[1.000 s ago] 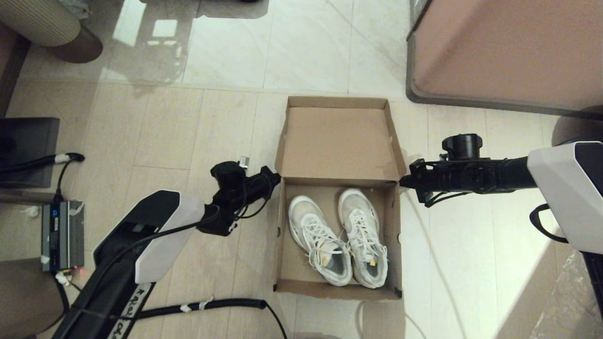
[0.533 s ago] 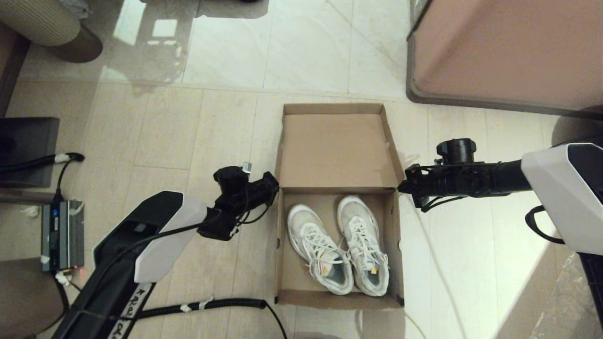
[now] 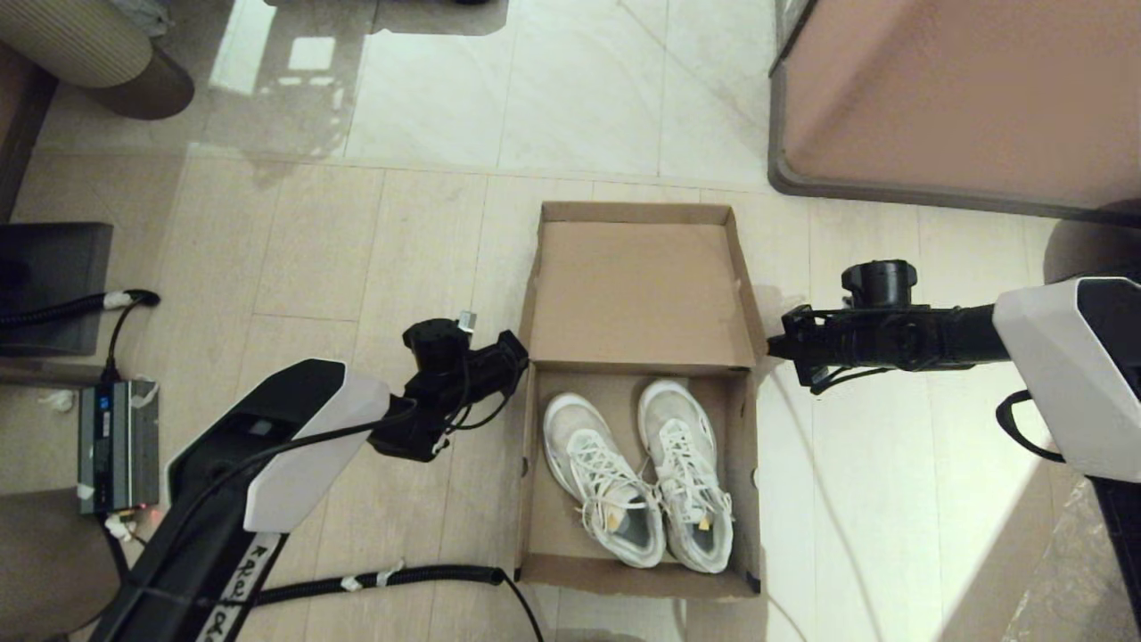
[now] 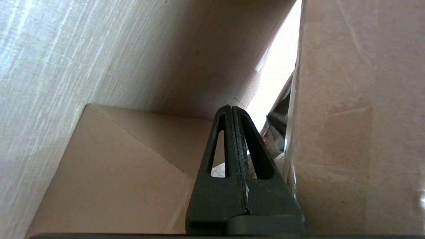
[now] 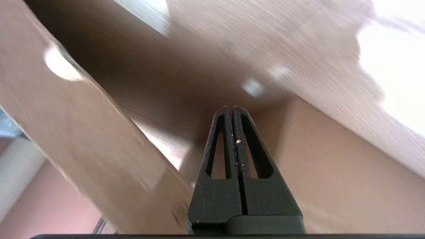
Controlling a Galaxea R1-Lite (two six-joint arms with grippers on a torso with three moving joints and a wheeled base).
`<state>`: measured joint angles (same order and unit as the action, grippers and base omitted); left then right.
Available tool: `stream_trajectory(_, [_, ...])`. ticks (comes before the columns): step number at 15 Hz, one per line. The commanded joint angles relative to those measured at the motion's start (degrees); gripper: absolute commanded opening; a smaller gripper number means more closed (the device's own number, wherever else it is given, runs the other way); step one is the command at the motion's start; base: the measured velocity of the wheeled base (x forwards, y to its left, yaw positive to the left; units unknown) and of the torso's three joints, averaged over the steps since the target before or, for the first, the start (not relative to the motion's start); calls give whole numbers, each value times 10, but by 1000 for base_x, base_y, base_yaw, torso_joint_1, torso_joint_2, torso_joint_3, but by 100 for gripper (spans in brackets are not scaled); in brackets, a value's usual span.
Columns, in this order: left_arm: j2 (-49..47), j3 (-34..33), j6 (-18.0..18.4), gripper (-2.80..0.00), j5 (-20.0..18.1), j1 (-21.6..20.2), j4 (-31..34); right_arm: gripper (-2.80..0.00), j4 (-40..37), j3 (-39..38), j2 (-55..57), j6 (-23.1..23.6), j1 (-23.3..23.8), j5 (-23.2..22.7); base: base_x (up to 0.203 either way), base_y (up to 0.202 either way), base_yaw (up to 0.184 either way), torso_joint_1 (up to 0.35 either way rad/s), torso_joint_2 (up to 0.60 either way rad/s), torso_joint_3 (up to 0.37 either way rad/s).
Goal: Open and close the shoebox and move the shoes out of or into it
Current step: Close the shoe box
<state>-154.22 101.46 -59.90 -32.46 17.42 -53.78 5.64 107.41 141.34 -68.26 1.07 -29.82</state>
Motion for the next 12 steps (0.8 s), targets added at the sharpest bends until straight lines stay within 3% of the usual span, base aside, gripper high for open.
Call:
stream_trajectory(1, [2,1,-2,-280,-1,2,-1,-280,4,51,47,-5,4,-6,0,0,0,0,0,0])
stream_trajectory(4, [6,-1,-2,-280,-1,4,2,-280,61,50,60,-16,1,-28,0,0,0,0,0,0])
stream_trajectory(8, [19,-17,-1,-280,-1,14,5,-280,218,51,78,-121,-1,-39,0,0,0,0,0,0])
stream_trajectory(12, [29,-31,-1,-280,-1,26,5,-280,291,50,82,-205,-2,-54,0,0,0,0,0,0])
